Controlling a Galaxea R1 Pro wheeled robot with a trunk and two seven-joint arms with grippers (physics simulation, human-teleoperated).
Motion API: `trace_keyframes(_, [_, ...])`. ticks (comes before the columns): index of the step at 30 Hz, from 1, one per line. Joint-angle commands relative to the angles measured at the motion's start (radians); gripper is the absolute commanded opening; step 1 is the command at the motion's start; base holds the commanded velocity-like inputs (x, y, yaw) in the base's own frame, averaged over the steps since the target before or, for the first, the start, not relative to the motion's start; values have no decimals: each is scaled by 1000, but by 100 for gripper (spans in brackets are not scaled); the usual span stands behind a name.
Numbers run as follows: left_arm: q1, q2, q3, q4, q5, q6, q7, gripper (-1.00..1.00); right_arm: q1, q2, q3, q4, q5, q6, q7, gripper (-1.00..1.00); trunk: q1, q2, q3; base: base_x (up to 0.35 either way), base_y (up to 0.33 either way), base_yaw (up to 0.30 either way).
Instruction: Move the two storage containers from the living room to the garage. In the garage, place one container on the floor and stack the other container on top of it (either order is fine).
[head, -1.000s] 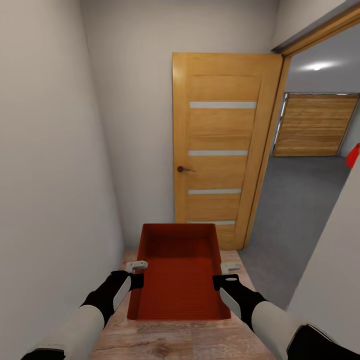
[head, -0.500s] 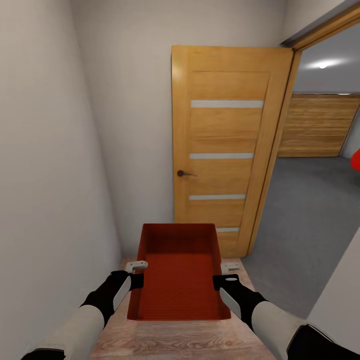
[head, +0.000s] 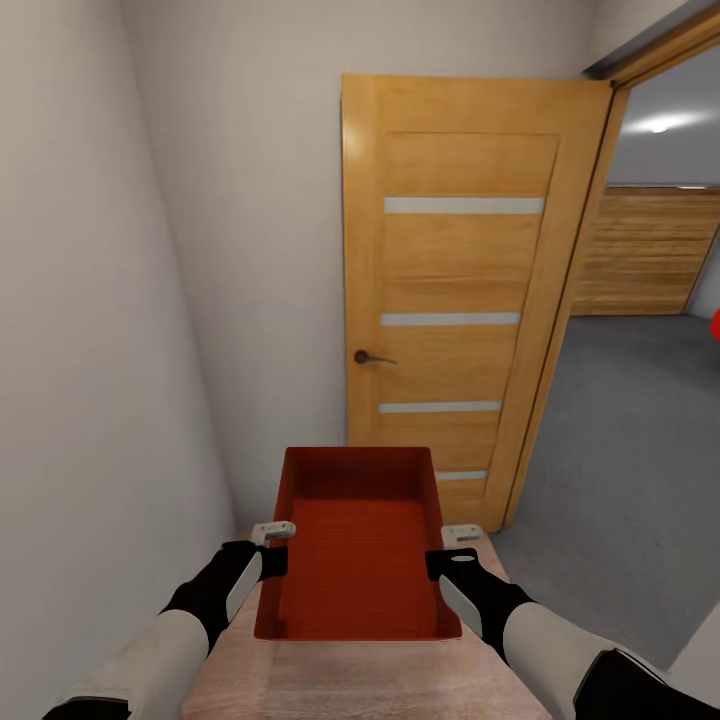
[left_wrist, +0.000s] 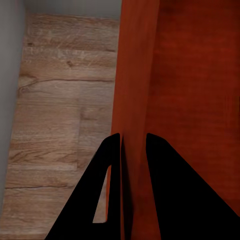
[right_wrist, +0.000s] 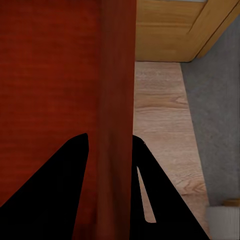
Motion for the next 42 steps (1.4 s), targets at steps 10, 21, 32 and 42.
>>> trace_keyframes(10, [1,1,5,-1,16,5,12,-100,-1,-6,-33,-4,30,1,-66,-100,1,-1,0,103,0,0])
trace_keyframes(21, [1,0,5,-1,16,6,12,-100,-1,-8,-33,-4,30,2,-63,-100,1,-1,0,1,0,0])
trace_keyframes(32, [1,0,5,1,16,7,12,-100,-1,-8,-33,-4,30,2,-64,-100,1,-1,0,0,0,0])
trace_keyframes(42, [1,0,5,1,16,7,12,-100,-1,-4,-33,-3,30,4,-64,-100,1,-1,0,0,0,0])
